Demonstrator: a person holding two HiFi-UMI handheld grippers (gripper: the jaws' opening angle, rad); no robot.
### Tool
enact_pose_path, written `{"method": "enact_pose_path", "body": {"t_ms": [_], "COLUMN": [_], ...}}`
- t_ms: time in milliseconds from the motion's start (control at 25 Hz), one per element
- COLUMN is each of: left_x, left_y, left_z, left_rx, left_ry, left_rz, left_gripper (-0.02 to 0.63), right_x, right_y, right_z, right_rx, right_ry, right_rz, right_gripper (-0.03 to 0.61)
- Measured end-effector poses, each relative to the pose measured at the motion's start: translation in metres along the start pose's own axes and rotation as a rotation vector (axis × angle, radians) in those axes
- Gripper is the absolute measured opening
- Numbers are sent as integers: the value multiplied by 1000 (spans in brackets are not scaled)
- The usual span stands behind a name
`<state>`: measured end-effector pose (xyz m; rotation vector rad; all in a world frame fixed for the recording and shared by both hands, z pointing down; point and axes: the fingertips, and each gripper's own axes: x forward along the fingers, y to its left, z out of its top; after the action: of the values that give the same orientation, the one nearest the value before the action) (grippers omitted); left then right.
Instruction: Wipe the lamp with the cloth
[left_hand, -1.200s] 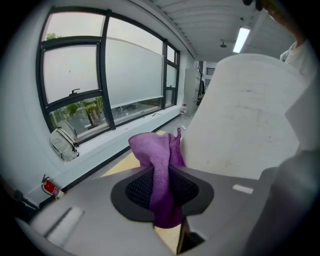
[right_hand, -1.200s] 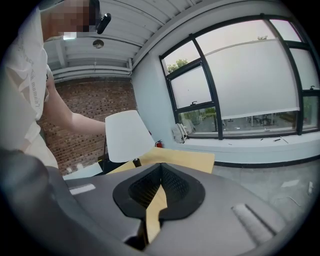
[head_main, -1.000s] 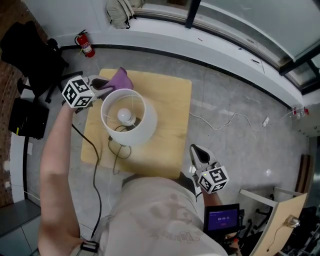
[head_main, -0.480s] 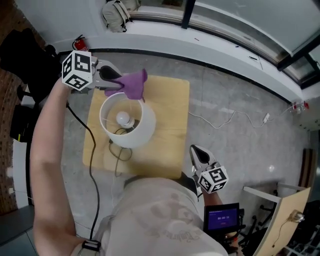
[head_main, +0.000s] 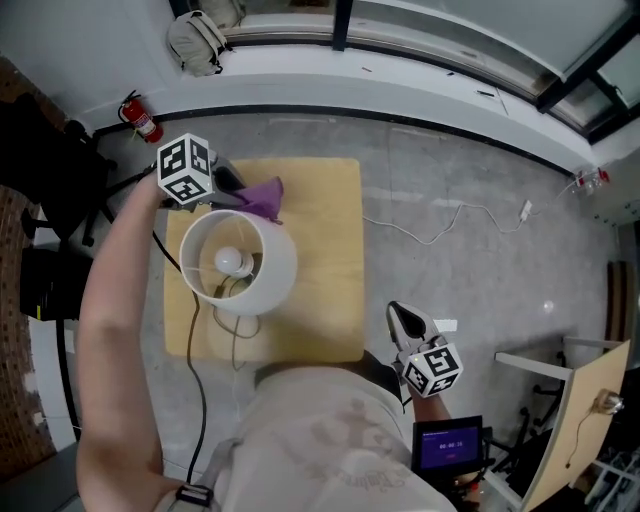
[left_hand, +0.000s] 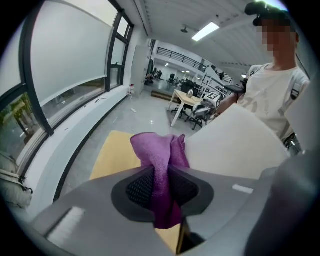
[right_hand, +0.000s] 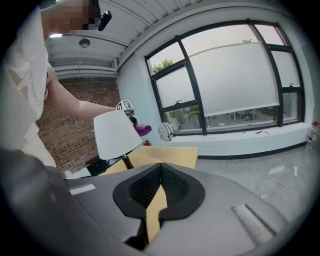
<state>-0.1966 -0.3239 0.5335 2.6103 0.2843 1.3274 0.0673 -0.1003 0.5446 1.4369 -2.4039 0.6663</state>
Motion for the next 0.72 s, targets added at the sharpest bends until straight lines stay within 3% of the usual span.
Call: {"method": "enact_pose_path", "body": {"t_ms": [160,240,520,720], "left_x": [24,22,-56,-99], "left_y": [24,34,19,-26], "left_z": [-22,-20,46,90], "left_rx": [50,67,168,263], "left_ry": [105,92,-4,41], "left_rz": [84,148,330,363], "left_gripper": [75,75,75,77], "right_x": [-4,-7,-3,15], "right_y": [-4,-6,-24,-21], "right_z": [-4,-3,-3,4], "right_rx": [18,21,29,14], "right_ry": [1,-4,-23,-32], "right_rz": [-19,-19,32,123], "right_gripper": [14,14,14,14]}}
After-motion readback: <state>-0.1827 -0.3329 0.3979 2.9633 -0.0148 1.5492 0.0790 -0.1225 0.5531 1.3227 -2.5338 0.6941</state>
